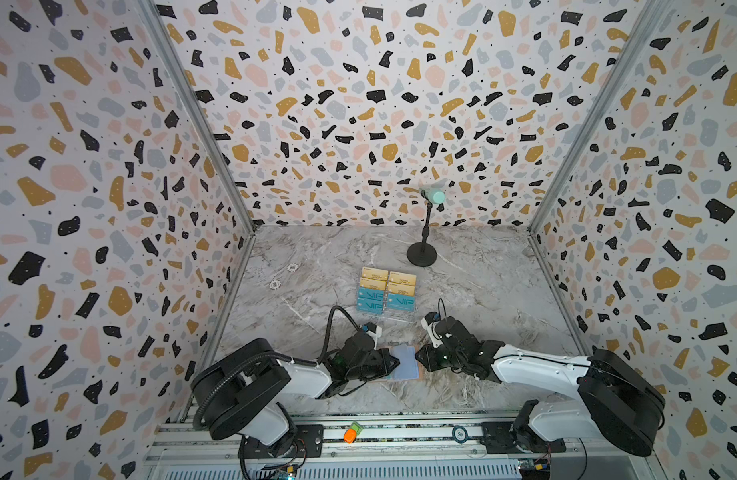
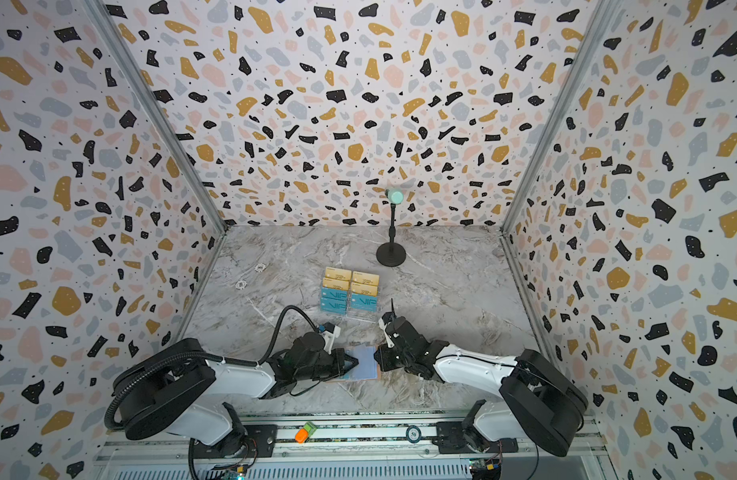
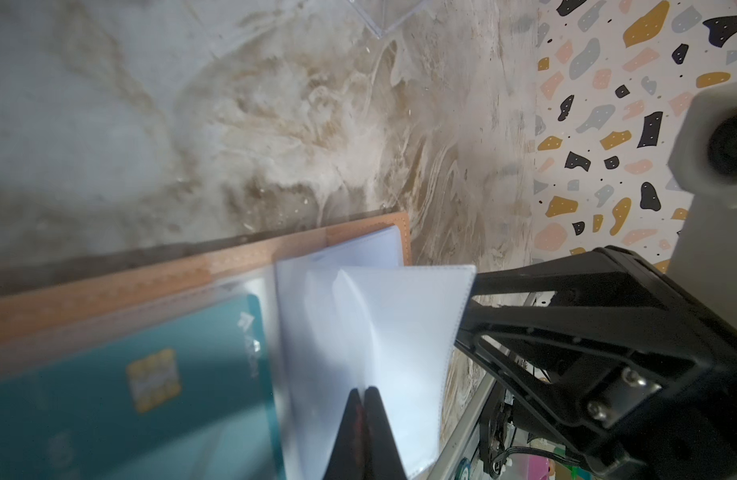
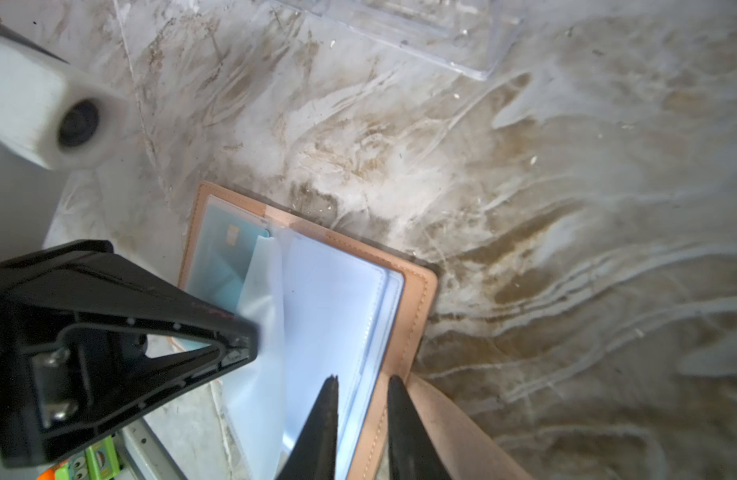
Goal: Put the credit cards into the card holder
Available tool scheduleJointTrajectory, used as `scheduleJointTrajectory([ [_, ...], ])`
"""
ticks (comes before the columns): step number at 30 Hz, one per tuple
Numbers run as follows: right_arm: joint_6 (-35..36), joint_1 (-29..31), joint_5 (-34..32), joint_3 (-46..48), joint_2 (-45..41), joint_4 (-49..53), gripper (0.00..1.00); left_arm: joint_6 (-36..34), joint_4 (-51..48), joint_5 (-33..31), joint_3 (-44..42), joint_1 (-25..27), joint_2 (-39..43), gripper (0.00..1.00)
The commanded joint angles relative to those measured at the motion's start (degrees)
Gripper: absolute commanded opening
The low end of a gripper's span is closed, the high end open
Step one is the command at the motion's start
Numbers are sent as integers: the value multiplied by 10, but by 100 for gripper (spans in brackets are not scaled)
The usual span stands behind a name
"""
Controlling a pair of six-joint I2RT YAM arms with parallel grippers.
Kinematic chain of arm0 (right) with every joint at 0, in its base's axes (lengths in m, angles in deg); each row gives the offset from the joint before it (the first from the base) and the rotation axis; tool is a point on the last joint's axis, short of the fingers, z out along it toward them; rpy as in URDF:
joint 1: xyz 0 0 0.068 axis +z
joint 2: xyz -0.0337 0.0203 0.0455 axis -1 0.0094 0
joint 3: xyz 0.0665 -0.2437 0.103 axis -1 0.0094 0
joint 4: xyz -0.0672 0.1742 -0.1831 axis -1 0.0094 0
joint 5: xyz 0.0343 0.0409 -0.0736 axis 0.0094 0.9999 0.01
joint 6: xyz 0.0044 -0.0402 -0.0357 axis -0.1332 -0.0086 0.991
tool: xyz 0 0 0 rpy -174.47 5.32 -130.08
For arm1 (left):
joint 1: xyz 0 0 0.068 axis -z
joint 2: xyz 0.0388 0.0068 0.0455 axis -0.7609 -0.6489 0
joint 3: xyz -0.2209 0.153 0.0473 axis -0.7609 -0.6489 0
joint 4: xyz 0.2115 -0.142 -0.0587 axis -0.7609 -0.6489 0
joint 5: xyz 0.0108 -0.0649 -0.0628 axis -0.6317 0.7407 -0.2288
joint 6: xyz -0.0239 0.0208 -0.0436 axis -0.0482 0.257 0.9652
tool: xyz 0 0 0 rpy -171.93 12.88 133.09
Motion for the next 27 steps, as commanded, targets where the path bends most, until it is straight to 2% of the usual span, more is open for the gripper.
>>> scheduleJointTrajectory([
  [1, 27, 3, 14, -4, -7, -13, 23, -10, 29, 12, -7, -4, 9, 0],
  [24, 49, 16, 71, -16, 51, -69, 23, -11, 28, 27, -7, -5, 9, 0],
  [27, 52, 15, 71, -18, 58, -68, 23, -12, 24, 29, -6, -5, 9, 7],
])
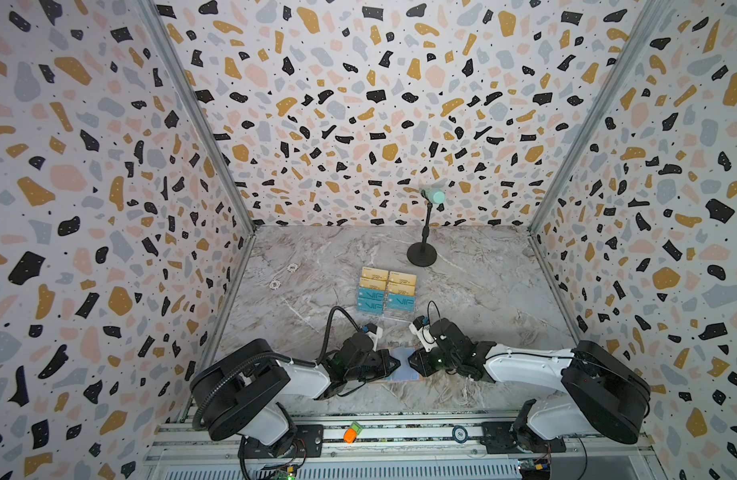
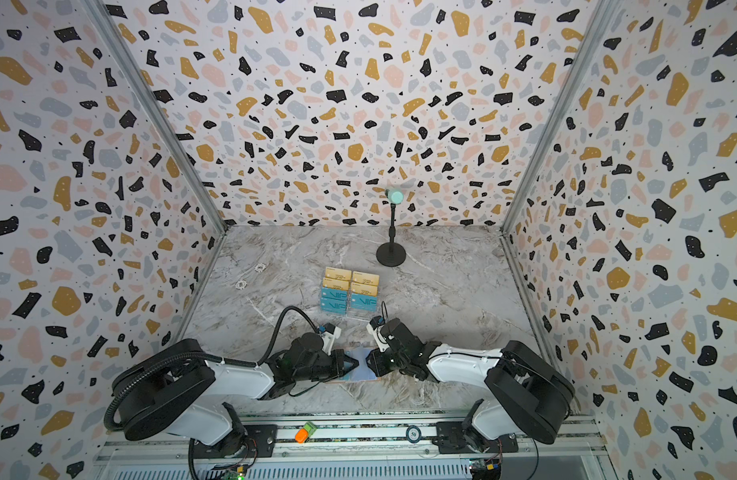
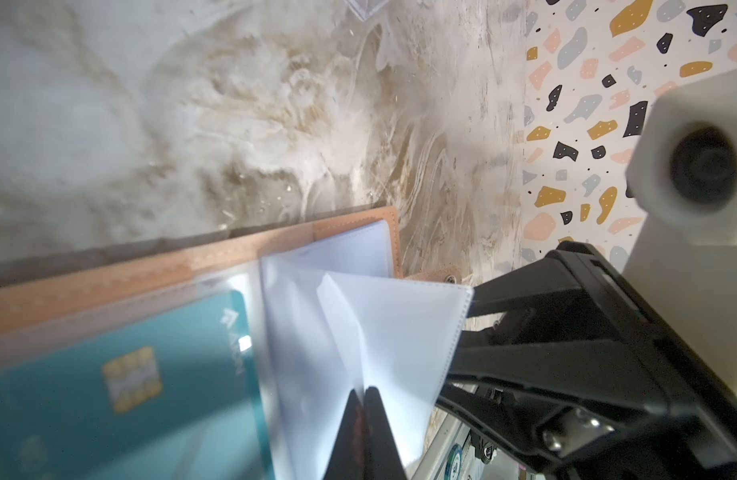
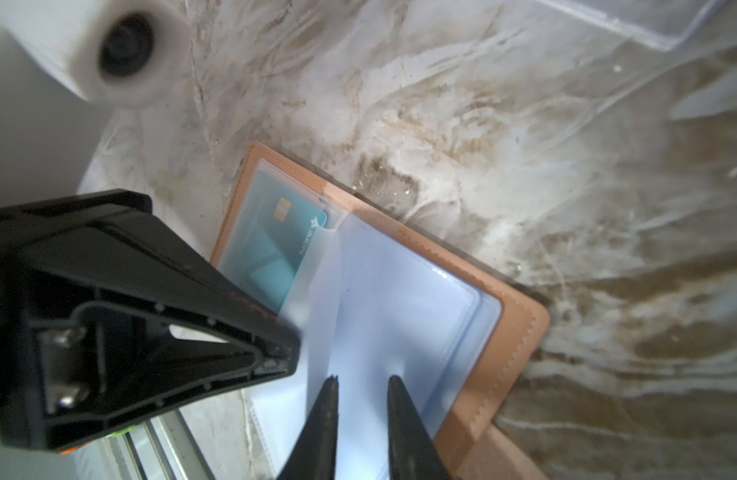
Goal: Put the credit cards into the card holder
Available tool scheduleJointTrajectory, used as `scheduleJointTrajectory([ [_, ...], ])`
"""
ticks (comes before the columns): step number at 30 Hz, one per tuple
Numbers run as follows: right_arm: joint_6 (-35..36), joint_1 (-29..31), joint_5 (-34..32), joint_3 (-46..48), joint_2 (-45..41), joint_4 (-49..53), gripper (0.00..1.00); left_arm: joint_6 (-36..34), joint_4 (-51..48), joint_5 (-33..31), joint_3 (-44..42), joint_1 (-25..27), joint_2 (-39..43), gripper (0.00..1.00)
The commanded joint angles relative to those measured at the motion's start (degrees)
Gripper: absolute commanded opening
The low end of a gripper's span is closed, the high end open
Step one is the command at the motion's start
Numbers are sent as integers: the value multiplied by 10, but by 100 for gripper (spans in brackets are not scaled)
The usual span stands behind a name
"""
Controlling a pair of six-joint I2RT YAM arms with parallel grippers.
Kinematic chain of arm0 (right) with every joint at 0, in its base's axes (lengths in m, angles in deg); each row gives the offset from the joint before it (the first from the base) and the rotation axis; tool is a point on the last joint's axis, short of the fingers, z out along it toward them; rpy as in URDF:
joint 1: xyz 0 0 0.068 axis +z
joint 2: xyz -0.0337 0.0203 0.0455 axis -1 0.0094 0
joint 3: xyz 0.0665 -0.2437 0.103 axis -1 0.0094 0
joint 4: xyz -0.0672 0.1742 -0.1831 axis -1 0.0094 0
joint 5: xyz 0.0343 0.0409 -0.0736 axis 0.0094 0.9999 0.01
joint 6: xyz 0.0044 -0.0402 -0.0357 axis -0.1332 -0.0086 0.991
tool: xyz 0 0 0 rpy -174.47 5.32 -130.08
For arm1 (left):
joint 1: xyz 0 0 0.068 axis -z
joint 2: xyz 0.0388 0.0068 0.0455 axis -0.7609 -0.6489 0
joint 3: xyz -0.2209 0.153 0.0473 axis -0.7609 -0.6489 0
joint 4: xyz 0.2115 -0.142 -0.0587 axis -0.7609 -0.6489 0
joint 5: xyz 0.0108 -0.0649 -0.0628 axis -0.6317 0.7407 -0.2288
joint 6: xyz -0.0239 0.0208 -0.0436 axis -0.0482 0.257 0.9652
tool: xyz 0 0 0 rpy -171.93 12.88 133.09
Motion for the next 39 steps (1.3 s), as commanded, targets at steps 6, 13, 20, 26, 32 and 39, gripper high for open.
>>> scheduleJointTrajectory([
  [6, 17, 3, 17, -20, 3, -16, 23, -14, -1, 16, 5, -3, 20, 33],
  [13, 21, 3, 36, -22, -4, -32, 23, -35, -101, 1, 30, -3, 71, 50],
  [20, 31, 5, 50, -28, -6, -35, 23, -94, -272, -44, 60, -6, 120, 55],
  [26, 32, 6, 52, -26, 1, -36, 23, -145, -369, -105, 83, -10, 160, 54],
  [32, 29, 8, 52, -31, 9, -39, 23, -115, -297, -67, 69, -10, 183, 39],
  [39, 29, 28, 60, -52, 36, -49, 21, -66, -202, -45, 35, -25, 169, 20],
])
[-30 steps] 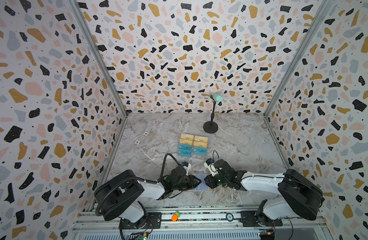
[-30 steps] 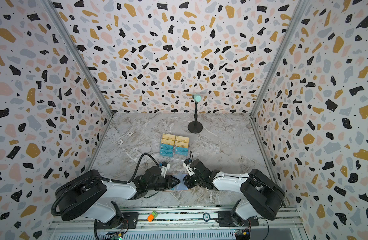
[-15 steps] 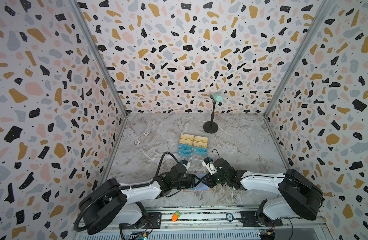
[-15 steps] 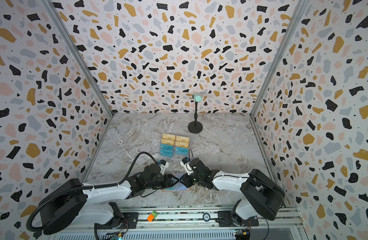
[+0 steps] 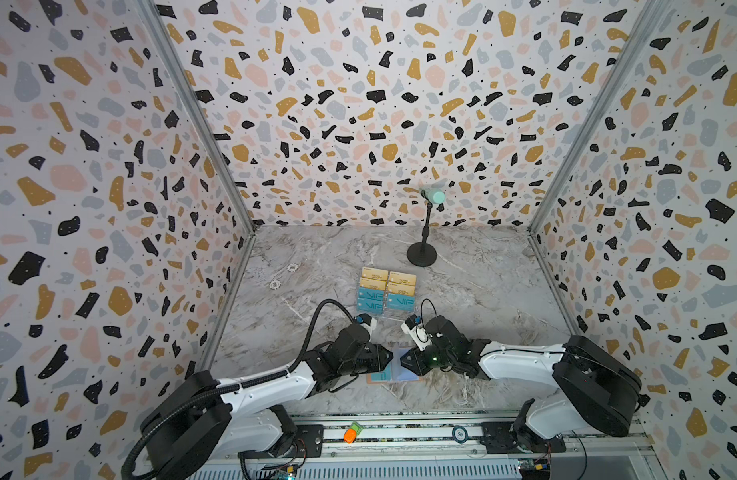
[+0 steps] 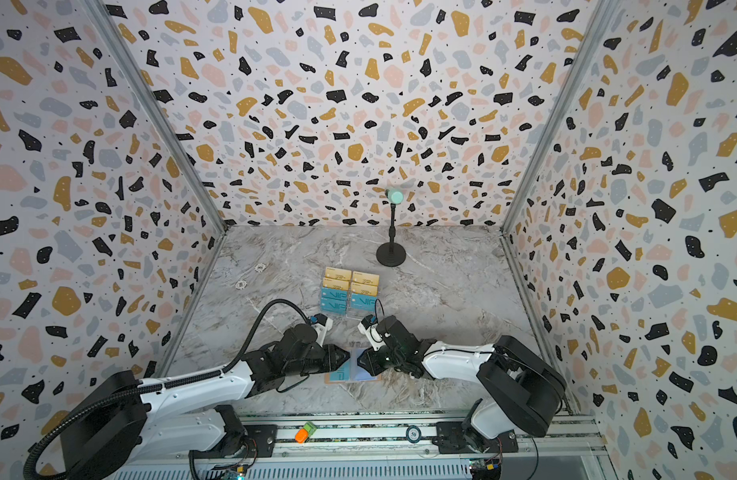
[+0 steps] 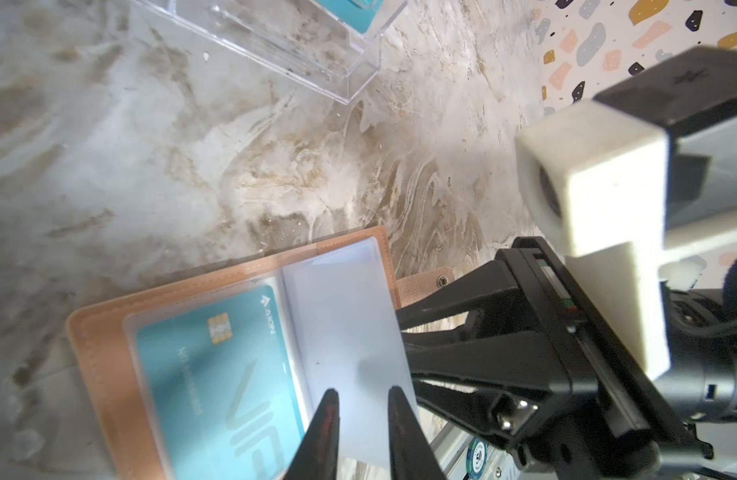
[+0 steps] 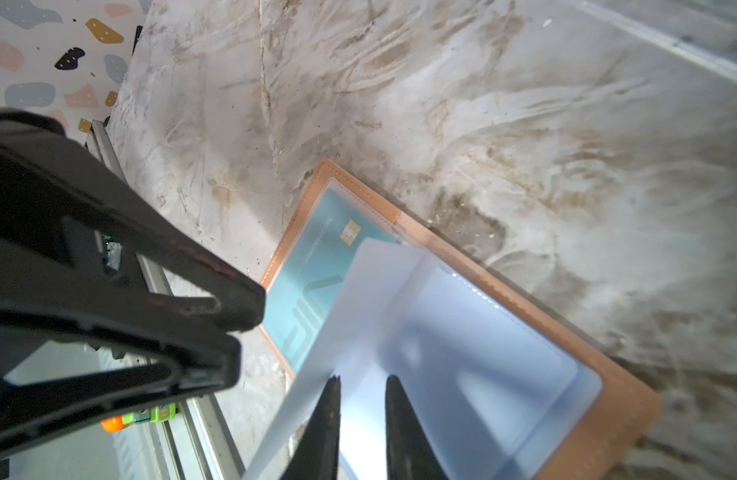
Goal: Put the credit cards into the card holder
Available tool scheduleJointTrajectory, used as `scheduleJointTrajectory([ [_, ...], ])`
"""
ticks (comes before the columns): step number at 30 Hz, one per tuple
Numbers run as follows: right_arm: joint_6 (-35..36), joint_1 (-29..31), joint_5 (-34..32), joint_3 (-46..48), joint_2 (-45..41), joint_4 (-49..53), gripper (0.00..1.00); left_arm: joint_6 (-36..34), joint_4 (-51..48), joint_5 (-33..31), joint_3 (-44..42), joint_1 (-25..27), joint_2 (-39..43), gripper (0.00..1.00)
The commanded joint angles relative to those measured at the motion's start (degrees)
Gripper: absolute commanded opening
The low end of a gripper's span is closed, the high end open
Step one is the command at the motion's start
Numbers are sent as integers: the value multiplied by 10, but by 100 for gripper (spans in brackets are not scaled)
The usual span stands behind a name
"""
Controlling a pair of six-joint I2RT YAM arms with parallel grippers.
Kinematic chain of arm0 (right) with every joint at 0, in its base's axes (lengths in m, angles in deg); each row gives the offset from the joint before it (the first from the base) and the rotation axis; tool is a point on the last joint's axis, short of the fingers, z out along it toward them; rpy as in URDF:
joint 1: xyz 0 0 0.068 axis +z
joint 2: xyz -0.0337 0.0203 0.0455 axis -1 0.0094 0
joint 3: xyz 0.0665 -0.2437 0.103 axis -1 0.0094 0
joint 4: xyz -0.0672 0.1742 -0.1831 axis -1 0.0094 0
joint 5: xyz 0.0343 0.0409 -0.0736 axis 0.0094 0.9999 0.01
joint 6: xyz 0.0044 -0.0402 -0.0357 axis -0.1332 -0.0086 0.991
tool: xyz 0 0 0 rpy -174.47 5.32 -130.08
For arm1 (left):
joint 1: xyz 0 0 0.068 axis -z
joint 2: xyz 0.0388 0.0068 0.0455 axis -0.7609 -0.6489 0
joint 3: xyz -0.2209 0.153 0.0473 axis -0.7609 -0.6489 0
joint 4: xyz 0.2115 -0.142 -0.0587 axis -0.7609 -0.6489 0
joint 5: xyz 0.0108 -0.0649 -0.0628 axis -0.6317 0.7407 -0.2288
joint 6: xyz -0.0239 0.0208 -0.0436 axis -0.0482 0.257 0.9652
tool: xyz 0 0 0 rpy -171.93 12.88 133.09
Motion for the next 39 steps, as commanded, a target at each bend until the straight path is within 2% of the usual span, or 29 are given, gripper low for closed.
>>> scheduleJointTrajectory([
  [1, 7, 13, 11, -23, 7, -14, 21, 35, 66, 11, -29, -24, 2, 19],
  [6, 0, 20, 20, -32, 23, -31, 17, 65, 83, -3, -59, -68, 37, 13],
  [15, -5, 41, 28, -68, 78, -40, 13, 6, -106, -82, -10, -80, 113, 16],
  [22, -16, 49, 24, -74, 105, -49, 13, -2, -109, -61, -15, -80, 108, 17],
  [27, -12, 48, 17, -82, 111, -48, 13, 3, -114, -78, -22, -80, 119, 19],
  [31, 10, 48, 11, -108, 94, -16, 13, 21, -109, -89, -37, -103, 137, 24],
  [36, 68, 33, -11, -187, 68, 91, 15, -8, -140, -100, -16, -151, 134, 34],
  [39, 119, 14, -31, -260, 89, 165, 19, -21, -131, -58, -7, -202, 130, 43],
])
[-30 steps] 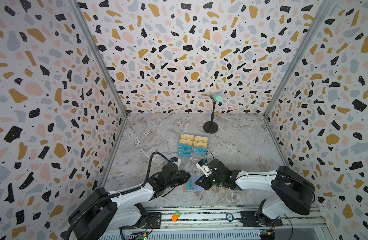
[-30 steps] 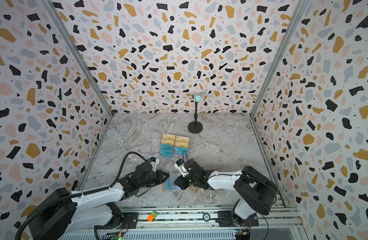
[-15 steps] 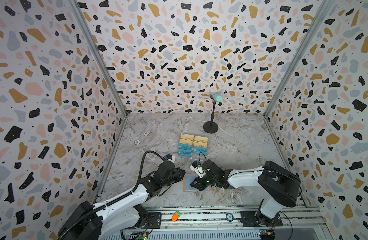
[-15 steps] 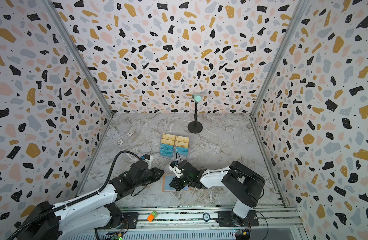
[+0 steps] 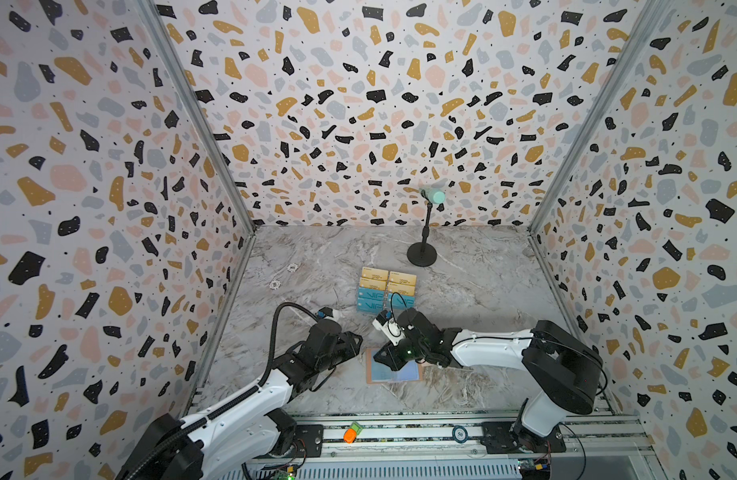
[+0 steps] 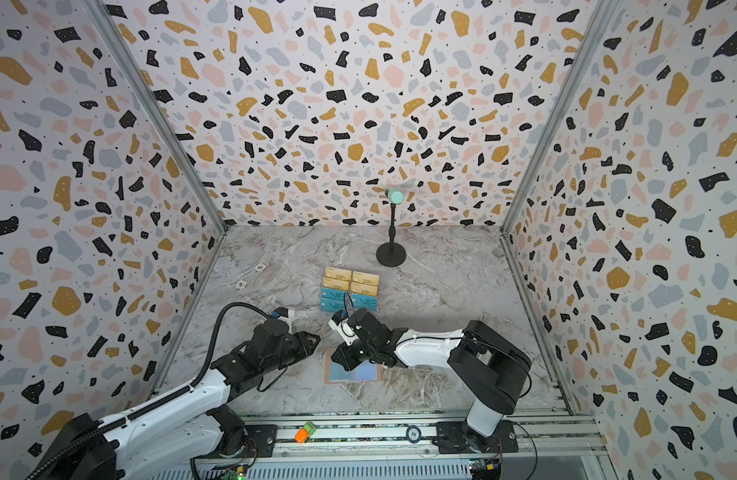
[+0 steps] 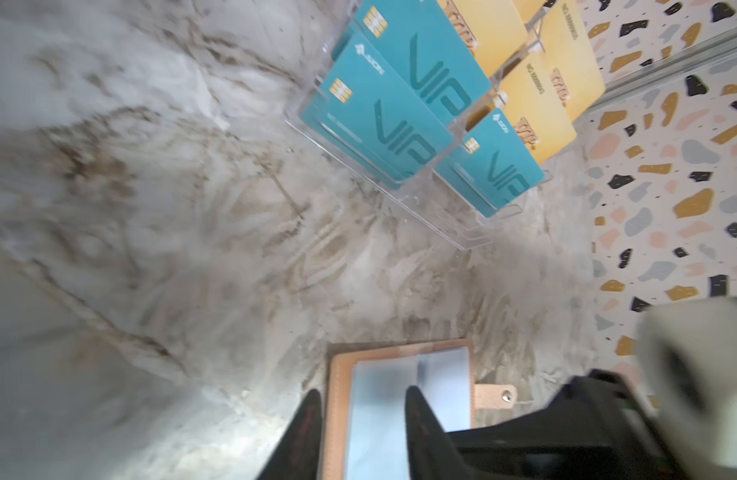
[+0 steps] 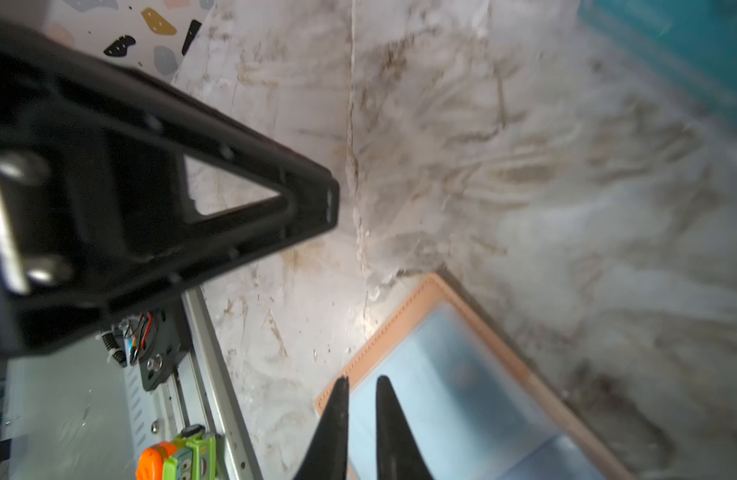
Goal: Put the credit cards into the card holder
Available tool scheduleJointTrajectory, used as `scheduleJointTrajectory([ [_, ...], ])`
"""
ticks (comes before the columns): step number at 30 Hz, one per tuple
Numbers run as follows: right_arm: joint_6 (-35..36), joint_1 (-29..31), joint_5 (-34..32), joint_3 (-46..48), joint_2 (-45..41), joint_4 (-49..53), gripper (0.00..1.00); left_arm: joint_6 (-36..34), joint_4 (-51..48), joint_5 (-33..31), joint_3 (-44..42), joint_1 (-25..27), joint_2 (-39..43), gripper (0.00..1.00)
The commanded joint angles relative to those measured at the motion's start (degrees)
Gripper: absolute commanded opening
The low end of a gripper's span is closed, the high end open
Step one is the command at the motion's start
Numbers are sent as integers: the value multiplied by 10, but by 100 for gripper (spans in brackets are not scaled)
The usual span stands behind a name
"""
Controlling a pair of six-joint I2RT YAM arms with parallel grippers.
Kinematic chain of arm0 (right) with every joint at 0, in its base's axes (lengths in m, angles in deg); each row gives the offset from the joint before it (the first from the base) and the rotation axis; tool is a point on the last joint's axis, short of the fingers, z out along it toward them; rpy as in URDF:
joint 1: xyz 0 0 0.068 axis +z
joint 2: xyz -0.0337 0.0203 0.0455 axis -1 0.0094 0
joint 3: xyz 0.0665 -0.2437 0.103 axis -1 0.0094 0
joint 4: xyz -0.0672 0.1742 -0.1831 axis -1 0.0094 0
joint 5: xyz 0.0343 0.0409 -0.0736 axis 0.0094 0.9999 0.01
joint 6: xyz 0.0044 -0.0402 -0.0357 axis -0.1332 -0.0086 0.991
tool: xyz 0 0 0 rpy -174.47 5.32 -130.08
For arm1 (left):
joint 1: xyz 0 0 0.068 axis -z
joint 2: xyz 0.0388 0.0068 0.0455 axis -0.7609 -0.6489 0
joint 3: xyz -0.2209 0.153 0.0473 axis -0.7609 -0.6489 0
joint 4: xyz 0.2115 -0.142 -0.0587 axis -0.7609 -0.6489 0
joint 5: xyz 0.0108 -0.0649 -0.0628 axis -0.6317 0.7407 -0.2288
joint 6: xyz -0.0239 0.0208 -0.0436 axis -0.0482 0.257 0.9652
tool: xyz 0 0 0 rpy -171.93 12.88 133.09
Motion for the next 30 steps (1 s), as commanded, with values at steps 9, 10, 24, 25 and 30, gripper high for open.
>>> scheduleJointTrajectory([
  [9, 222, -69, 18, -269, 118, 234, 33, 0, 38, 126, 8, -130, 11, 44],
  [10, 232, -72, 22, -287, 132, 241, 33, 8, 49, 131, 5, -131, 12, 44],
  [24, 290, -96, -12, -436, 235, 315, 33, -11, 41, 156, 10, -135, 17, 44],
  [25, 291, -98, -12, -440, 236, 315, 33, -11, 43, 157, 9, -135, 16, 44],
  [30, 309, -101, -14, -460, 256, 329, 34, -20, 51, 157, 0, -135, 14, 45],
])
